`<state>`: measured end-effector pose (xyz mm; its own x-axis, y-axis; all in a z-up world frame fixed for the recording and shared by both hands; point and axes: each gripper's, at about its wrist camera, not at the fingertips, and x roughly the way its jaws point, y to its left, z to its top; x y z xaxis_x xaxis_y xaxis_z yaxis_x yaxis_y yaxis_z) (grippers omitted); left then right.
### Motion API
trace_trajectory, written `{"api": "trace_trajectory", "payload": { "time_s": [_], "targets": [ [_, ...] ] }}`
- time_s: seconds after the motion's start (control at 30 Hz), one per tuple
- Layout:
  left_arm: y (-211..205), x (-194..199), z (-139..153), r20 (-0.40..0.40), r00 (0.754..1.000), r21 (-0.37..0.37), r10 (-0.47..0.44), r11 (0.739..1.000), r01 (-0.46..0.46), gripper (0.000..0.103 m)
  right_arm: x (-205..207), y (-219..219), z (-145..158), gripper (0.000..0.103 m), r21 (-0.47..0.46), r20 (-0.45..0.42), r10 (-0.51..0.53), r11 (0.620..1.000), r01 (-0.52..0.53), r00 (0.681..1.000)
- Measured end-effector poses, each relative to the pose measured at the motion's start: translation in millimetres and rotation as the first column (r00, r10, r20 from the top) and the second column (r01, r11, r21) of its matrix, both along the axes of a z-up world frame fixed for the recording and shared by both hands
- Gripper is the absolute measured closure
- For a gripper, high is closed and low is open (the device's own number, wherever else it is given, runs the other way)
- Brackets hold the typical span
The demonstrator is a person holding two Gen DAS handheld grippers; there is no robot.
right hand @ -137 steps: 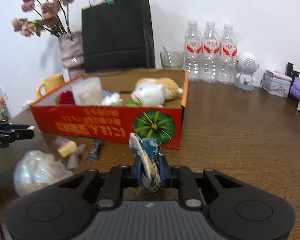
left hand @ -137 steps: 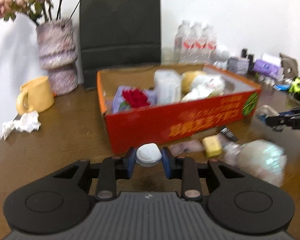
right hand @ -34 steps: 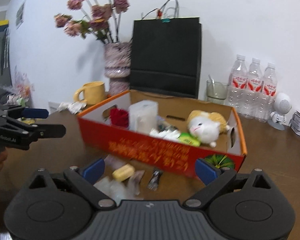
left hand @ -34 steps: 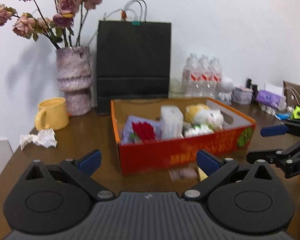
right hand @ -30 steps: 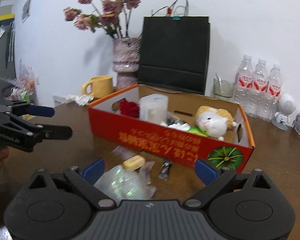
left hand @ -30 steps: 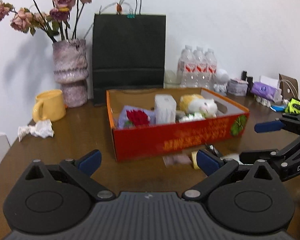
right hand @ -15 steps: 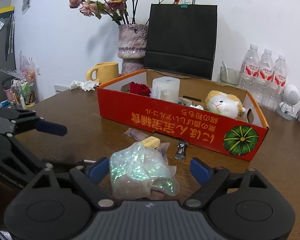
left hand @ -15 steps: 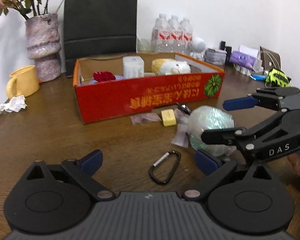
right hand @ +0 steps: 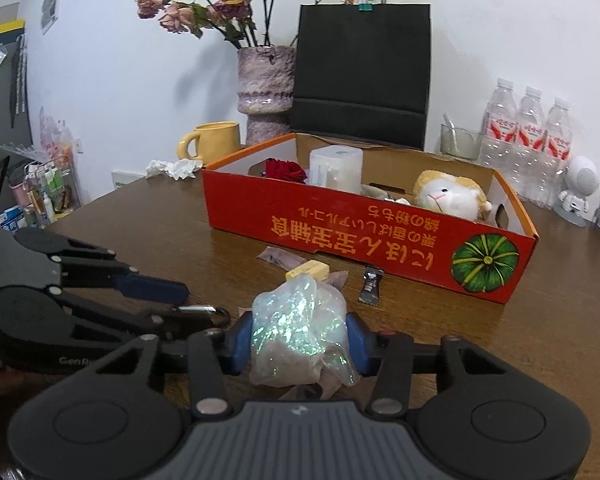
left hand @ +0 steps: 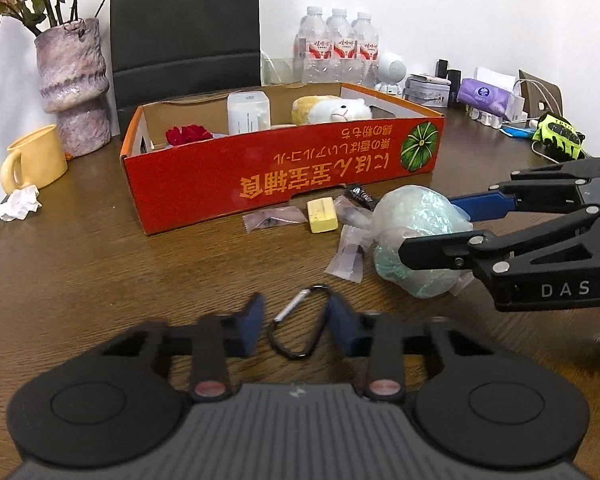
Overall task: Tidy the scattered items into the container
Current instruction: 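Grasp the black carabiner with the left tool while the right tool holds the plastic bag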
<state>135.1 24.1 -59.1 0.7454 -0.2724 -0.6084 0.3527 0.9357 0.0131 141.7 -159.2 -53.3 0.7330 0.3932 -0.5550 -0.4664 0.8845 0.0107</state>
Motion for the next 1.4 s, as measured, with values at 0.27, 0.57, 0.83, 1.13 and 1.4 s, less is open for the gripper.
{"api": "trace_trajectory", "payload": {
  "time_s": [0.27,0.57,0.83,1.13,1.4],
  "targets": [
    [-3.1,-1.6,0.2,0.009,1.0,-0.005,0.016,1.0,-0.016,0.075,-4.5,-1.0,-1.7,0.062,-0.006,0.007,-0.027,1.0,0.027,1.0],
    [-0.4,-2.1,1.9,0.02,1.0,-0.03,0.022,0.999,-0.022,0.092,-3.4,-2.5,-1.9,0.064,-0.002,0.006,-0.028,1.0,0.028,1.0],
    [2.7,-2.5,3.2,0.024,0.999,-0.043,0.028,0.999,-0.027,0.091,-2.7,-4.1,-1.7,0.065,0.006,0.006,-0.032,0.999,0.032,0.999],
    [-6.9,-3.3,2.4,-0.005,0.999,-0.05,0.033,0.998,-0.033,0.051,-5.4,-11.1,2.6,0.065,0.023,0.007,-0.046,0.999,0.045,0.999],
    [-17.1,-3.2,0.4,-0.007,0.998,-0.008,0.057,0.998,-0.057,0.077,-9.1,-13.5,4.9,0.065,0.038,0.008,-0.029,0.999,0.028,1.0]
  ]
}}
